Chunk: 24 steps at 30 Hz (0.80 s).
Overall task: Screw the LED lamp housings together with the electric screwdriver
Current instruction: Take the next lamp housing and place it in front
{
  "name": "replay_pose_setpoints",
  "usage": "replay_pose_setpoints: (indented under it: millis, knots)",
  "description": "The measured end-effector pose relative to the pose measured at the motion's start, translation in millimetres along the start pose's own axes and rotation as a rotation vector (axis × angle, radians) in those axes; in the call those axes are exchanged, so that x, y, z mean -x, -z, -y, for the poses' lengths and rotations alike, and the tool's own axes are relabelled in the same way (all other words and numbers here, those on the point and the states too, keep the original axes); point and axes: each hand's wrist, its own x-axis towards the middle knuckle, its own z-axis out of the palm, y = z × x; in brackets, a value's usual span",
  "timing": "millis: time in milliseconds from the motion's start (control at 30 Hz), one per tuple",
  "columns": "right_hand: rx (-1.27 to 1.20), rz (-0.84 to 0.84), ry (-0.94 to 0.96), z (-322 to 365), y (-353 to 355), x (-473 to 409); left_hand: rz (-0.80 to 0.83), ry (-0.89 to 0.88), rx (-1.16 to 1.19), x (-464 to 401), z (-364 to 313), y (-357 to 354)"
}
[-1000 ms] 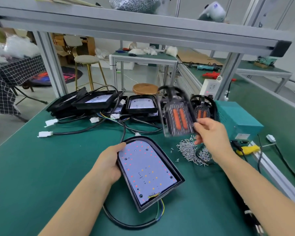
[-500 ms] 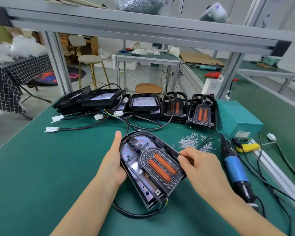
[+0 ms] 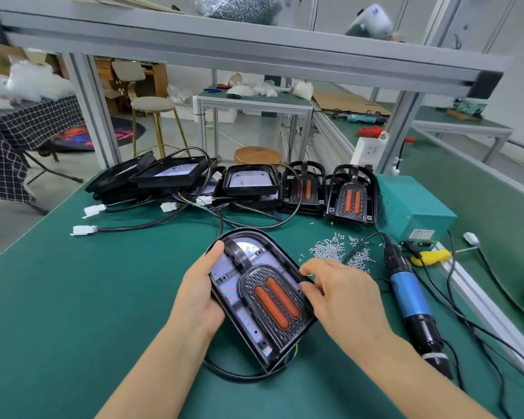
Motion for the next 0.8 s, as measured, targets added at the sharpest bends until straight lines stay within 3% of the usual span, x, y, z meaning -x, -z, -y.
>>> replay_pose_setpoints:
  millis: [100,233,367,467,667,800]
  knots:
    - [0.016,0.018,0.039,-2.7,-3.5,-1.9,-0.028,-0.015,0.001,1.4,0.1,-0.2]
    - [-0.413,0.167,-0.141,-10.3,-11.9,-13.8,-0.057,-0.008,-0.048,-1.7,-2.9,2.9]
    - [-0.327,0.174,-0.078,-16.9,-20.2,-24.1,-0.047,0.036,-0.212,-9.4,-13.8,10.3]
    - [-0.265,0.155,-0.032,-17.0,-24.7,-29.4,-0.070,0.039,-0.479,-14.8,-20.6,11.0]
    - [-0.380,0.299,-0.037,-24.2,-21.8,-37.5,-0.250,-0.296,-1.008,-25.4,-8.5,6.6]
    - [-0.341,0.318,0.005,-27.3,-20.8,-41.6,-0.295,-0.407,-1.381,-22.8,6.9,11.6]
